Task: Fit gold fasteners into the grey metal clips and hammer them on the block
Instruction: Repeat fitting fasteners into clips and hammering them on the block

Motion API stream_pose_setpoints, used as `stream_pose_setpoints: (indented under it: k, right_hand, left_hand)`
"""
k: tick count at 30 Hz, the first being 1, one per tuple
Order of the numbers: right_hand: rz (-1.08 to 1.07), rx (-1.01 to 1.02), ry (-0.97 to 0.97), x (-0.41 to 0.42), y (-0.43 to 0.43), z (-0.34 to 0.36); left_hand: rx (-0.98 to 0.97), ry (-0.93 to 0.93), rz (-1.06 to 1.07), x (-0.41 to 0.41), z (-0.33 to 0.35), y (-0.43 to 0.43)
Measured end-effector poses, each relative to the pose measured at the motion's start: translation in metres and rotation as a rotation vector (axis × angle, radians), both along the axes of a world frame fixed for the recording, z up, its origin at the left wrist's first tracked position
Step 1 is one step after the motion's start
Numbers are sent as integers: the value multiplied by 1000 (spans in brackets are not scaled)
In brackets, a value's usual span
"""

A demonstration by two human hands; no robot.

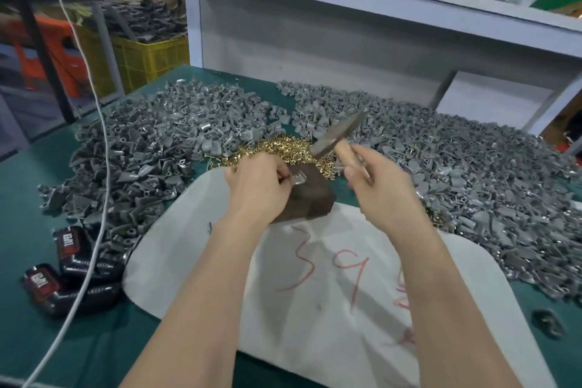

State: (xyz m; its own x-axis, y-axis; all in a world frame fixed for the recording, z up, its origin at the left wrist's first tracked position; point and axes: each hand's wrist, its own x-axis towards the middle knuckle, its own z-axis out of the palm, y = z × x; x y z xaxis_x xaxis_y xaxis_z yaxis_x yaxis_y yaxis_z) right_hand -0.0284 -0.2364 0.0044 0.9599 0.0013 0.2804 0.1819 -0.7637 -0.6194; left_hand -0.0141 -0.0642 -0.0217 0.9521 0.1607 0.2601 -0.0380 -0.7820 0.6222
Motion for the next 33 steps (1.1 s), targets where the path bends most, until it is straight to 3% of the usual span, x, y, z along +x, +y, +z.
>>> stream_pose_setpoints:
  k: [2, 7, 10, 12, 15, 17, 19, 21, 24, 27, 29, 33]
  right_hand:
    - [-86, 34, 68, 9, -7, -7]
    - [-128, -240, 273, 12, -13, -26]
    - [-160, -222, 117, 12, -9, -23]
    - [-34, -127, -18, 12, 3, -14]
    - [199, -99, 57, 20, 29, -4]
    - [85, -12, -16, 35, 33, 5]
    - [-199, 192, -136, 54, 27, 18]
    - [-391, 261, -91, 68, 20, 26]
    - [-288, -11, 20, 72, 45, 20]
    - [155, -218, 21, 73, 98, 7]
    - [287, -414, 132, 80, 131, 1]
    - [312, -718, 421, 94, 170, -10]
  left_hand:
    - [-9, 6, 3, -1, -1, 0]
    - [-5, -10, 8, 0, 0, -1]
    - [-29, -33, -23, -1, 0, -3]
    - [-57, -57, -60, -1, 1, -6]
    - [-59, -67, -86, -2, 3, -7]
    - [-154, -88, -44, -2, 5, -4]
    - [-345, -155, 56, -2, 8, 1]
    - [-548, -240, 173, -2, 12, 6]
    - [-919, -310, 287, -1, 15, 14]
    - [-1180, -358, 416, 4, 14, 23]
    - [-1273, -377, 482, 7, 11, 28]
    - [-1324, -418, 529, 10, 9, 29]
